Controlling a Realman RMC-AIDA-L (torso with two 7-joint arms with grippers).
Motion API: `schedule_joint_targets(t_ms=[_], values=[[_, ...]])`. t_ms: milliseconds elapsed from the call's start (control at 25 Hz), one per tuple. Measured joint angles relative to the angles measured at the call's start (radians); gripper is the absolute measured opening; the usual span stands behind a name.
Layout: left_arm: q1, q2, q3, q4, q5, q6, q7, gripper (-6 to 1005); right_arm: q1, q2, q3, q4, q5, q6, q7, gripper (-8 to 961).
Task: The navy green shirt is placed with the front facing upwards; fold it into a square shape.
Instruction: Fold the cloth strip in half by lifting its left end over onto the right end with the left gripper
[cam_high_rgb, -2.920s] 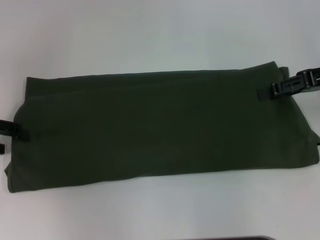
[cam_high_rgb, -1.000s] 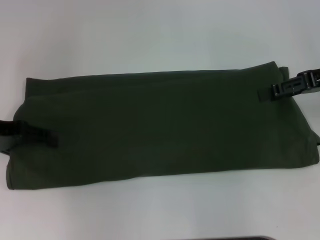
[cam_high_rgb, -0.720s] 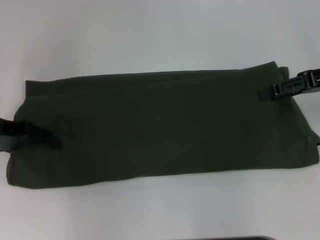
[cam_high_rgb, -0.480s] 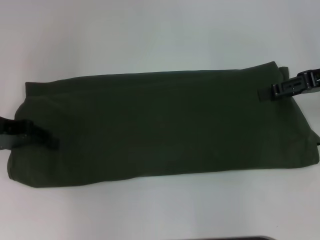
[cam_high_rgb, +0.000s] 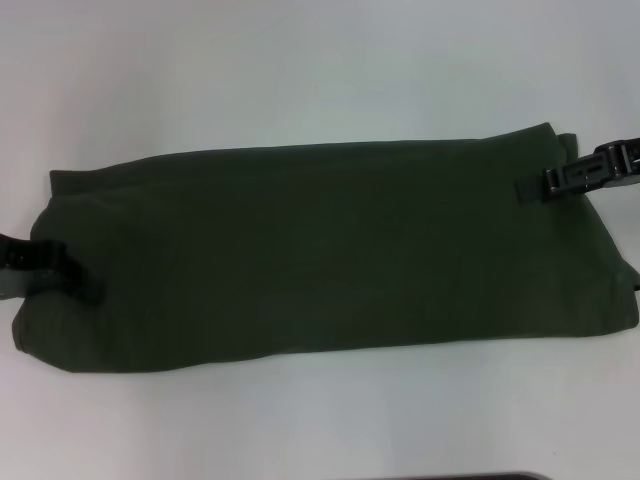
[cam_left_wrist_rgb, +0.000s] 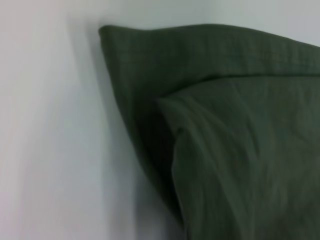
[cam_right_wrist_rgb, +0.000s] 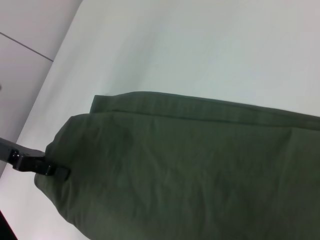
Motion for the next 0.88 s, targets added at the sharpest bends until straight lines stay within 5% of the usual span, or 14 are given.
schedule_joint_targets(t_ms=[400,640,880], values=[[-0.001,0.011,-0.013,0.025,-0.083,0.111,0.06,82,0.005,0.0,0.0,0.0,0.0,0.0,0.001,718],[0.008,0.01,-0.015,0.069,-0.234,0.214,0.086,81,0.008,0.0,0.001,0.0,0.0,0.002,0.003,716],[-0.005,0.006,0.007,0.061,-0.25,0.219,0.09,82,0.011,0.0,0.0,0.0,0.0,0.0,0.009,717]])
